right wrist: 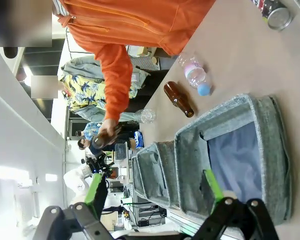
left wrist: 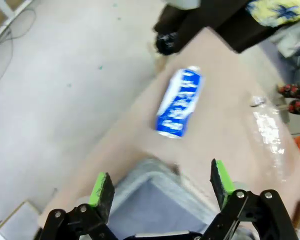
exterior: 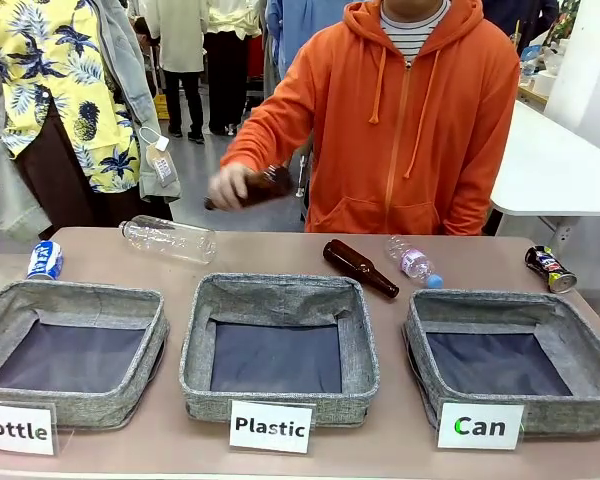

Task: Sort the can waste into the basket.
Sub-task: Pick up the can waste from the table and place it in the right Fabric basket.

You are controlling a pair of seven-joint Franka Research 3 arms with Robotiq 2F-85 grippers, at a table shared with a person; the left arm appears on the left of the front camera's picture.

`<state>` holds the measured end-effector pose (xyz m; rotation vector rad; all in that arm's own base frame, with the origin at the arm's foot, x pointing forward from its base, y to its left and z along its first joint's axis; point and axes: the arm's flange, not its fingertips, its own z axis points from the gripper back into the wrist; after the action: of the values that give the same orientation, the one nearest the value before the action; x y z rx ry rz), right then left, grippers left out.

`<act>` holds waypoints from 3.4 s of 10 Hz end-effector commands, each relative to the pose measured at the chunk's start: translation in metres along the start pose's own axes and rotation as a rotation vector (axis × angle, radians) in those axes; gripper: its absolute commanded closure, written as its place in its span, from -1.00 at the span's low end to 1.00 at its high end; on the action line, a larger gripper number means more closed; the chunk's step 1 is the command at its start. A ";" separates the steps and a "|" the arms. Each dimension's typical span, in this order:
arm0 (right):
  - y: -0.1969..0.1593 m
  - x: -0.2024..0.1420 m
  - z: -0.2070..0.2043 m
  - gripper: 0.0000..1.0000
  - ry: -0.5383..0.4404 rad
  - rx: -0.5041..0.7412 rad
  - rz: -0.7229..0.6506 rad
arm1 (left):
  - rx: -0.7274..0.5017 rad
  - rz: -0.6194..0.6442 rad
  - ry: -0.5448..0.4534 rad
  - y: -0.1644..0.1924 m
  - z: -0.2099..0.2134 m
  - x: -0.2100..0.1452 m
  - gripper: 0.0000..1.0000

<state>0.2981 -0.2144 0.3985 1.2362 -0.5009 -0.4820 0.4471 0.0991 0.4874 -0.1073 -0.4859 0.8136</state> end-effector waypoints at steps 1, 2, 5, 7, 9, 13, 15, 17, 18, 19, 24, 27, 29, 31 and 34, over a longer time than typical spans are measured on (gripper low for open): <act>0.001 0.003 0.000 -1.00 -0.008 0.021 0.021 | 0.070 -0.021 -0.007 0.013 -0.005 -0.002 -1.00; 0.001 0.003 0.000 -1.00 -0.008 0.021 0.021 | 0.070 -0.021 -0.007 0.013 -0.005 -0.002 -1.00; 0.001 0.003 0.000 -1.00 -0.008 0.021 0.021 | -0.025 -0.093 0.002 -0.005 -0.007 0.010 -1.00; 0.001 0.003 0.000 -1.00 -0.008 0.021 0.021 | -0.125 -0.237 0.170 0.015 -0.008 0.046 -1.00; 0.001 0.003 0.000 -1.00 -0.008 0.021 0.021 | -0.335 -0.258 0.169 0.129 0.043 0.088 -1.00; 0.001 0.003 0.000 -1.00 -0.008 0.021 0.021 | -0.639 -0.240 0.266 0.271 0.057 0.127 -1.00; 0.001 0.003 0.000 -1.00 -0.008 0.021 0.021 | -0.649 -0.206 0.294 0.278 0.044 0.126 -1.00; 0.001 0.003 0.000 -1.00 -0.008 0.021 0.021 | -0.610 -0.203 0.304 0.260 0.042 0.125 -1.00; 0.001 0.003 0.000 -1.00 -0.008 0.021 0.021 | -0.572 -0.206 0.302 0.247 0.045 0.123 -1.00; 0.001 0.003 0.000 -1.00 -0.008 0.021 0.021 | -0.503 -0.216 0.299 0.225 0.046 0.118 -1.00; 0.001 0.003 0.000 -1.00 -0.008 0.021 0.021 | -0.199 -0.381 0.314 0.085 0.031 0.068 -1.00; 0.001 0.003 0.000 -1.00 -0.008 0.021 0.021 | -0.075 -0.432 0.326 0.007 0.001 0.040 -1.00; 0.001 0.003 0.000 -1.00 -0.008 0.021 0.021 | -0.008 -0.421 0.336 -0.035 -0.032 0.032 -1.00; 0.001 0.003 0.000 -1.00 -0.008 0.021 0.021 | 0.036 -0.458 0.332 -0.064 -0.076 0.036 -1.00; 0.001 0.003 0.000 -1.00 -0.008 0.021 0.021 | 0.031 -0.473 0.391 -0.081 -0.155 0.076 -1.00</act>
<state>0.2982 -0.2152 0.3996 1.2351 -0.5009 -0.4809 0.5922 0.0961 0.3988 -0.1039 -0.1381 0.3131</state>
